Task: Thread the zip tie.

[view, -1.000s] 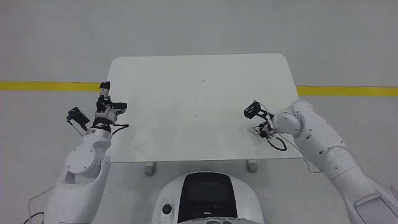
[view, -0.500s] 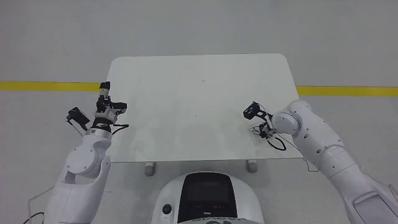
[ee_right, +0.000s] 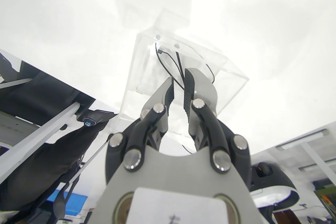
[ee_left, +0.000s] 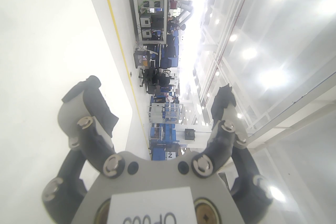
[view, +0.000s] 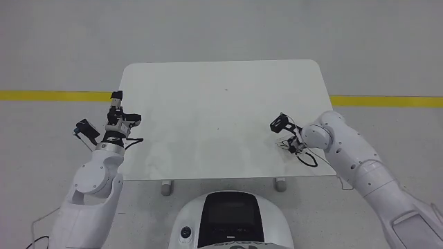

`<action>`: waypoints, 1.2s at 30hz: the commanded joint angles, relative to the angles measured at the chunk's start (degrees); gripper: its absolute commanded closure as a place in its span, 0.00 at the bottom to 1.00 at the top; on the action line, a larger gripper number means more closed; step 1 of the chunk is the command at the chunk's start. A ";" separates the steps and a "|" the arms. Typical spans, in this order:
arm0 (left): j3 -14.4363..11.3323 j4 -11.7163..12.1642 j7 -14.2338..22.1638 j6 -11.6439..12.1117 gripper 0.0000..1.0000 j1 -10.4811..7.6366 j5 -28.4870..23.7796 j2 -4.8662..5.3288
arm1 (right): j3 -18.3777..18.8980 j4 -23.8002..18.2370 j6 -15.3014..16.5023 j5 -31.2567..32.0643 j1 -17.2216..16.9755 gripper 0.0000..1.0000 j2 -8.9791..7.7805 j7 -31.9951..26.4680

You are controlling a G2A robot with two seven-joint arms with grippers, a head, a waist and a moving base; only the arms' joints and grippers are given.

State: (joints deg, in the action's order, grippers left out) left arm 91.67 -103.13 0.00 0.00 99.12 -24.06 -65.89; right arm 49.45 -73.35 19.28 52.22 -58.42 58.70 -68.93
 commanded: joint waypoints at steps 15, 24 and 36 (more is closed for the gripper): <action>0.00 0.00 0.00 0.00 0.00 0.00 0.00 0.00 | -0.56 0.56 -0.16 1.54 0.14 0.87 0.32 1.03; 0.00 0.00 0.00 0.00 0.00 0.00 0.00 0.00 | -0.82 1.06 0.16 1.50 0.29 0.87 0.54 0.85; 0.00 0.00 0.00 0.00 0.00 0.00 0.00 0.00 | -1.00 1.54 0.20 1.30 0.67 0.93 0.73 0.56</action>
State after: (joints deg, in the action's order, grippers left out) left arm 91.67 -103.13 0.00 0.00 99.12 -24.06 -65.89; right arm 48.42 -71.79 19.48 53.50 -57.77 59.43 -68.39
